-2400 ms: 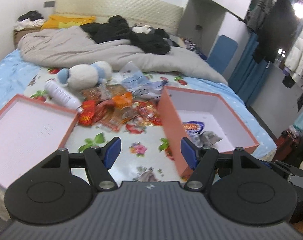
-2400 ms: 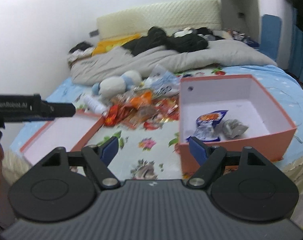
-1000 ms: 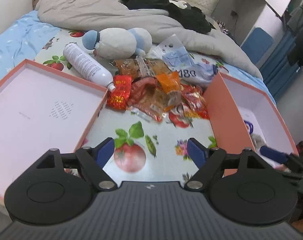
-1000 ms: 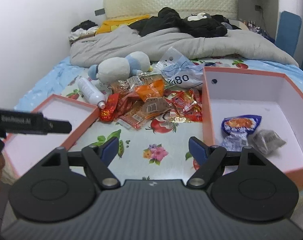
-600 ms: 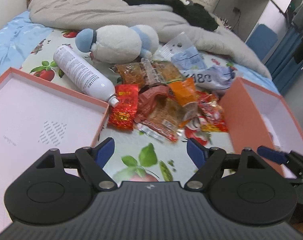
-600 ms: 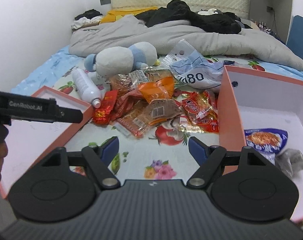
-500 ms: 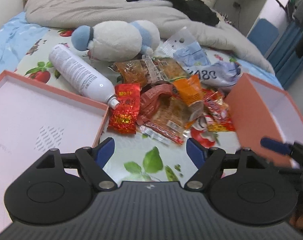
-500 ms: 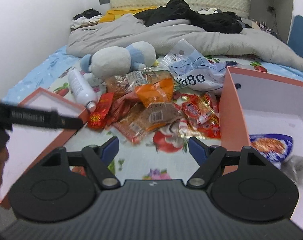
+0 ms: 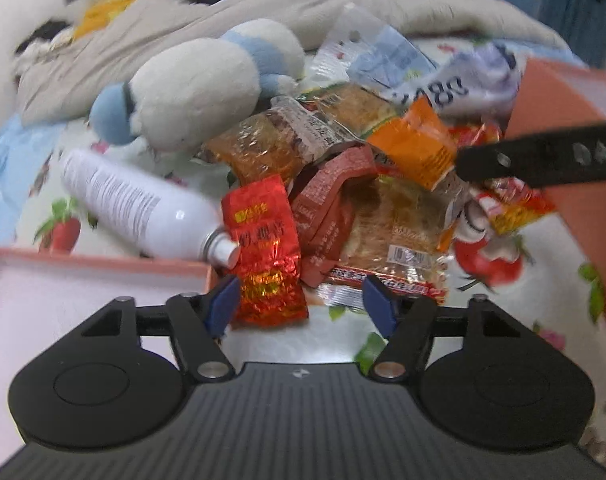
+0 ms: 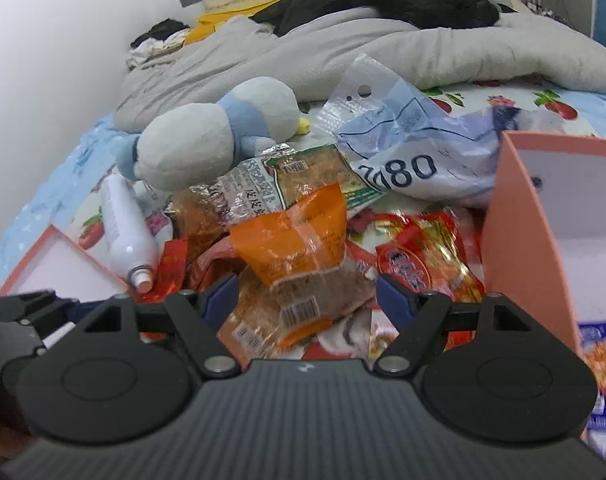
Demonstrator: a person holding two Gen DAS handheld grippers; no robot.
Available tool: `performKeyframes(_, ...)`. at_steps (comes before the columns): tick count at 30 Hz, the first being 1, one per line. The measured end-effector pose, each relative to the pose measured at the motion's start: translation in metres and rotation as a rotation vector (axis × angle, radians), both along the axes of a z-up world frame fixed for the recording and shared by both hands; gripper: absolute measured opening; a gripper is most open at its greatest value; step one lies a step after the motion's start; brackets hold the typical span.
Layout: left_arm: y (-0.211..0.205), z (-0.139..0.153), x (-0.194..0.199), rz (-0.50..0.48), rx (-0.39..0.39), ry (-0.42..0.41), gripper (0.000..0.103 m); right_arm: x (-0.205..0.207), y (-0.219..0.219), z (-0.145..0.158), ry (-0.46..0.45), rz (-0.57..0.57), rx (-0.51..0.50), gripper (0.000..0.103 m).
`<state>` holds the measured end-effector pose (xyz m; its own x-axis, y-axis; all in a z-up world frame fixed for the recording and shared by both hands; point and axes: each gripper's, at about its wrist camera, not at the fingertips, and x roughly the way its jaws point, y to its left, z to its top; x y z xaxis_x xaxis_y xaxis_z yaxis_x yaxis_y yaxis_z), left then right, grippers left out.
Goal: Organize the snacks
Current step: 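Grasp the red candy packet with the left tool while the right tool grasps the orange bag, then carry the red packet and orange bag over the box with both tools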
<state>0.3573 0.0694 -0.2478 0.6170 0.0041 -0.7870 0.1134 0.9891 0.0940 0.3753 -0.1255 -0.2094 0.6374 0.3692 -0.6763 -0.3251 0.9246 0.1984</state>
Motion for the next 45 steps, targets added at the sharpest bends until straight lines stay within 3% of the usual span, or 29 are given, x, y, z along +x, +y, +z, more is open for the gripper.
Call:
performKeyframes(12, 0.002, -0.022, 0.024, 0.02, 0.108, 0.06, 0.062, 0.033, 0.023, -0.026, 0.033, 0.053, -0.085, 0.077)
performKeyframes(15, 0.005, -0.024, 0.023, 0.03, 0.112, 0.049, 0.052, 0.036, 0.028, -0.034, 0.053, 0.076, -0.112, 0.077)
performKeyframes(18, 0.006, -0.022, 0.022, 0.028, 0.111, 0.042, 0.051, 0.035, 0.028, -0.036, 0.045, 0.072, -0.127, 0.07)
performKeyframes(22, 0.005, -0.021, 0.018, 0.025, 0.118, 0.033, 0.049, 0.031, 0.026, -0.031, 0.036, 0.068, -0.121, 0.054)
performKeyframes(25, 0.004, -0.018, 0.013, 0.026, 0.098, 0.035, 0.048, 0.026, 0.021, -0.027, 0.035, 0.065, -0.107, 0.049)
performKeyframes(28, 0.001, -0.012, 0.006, 0.035, 0.076, 0.038, 0.038, 0.013, 0.014, -0.021, 0.032, 0.056, -0.086, 0.046)
performKeyframes(45, -0.031, 0.027, -0.076, 0.077, -0.073, 0.041, 0.038, -0.124, -0.029, 0.007, 0.011, 0.021, -0.061, 0.044)
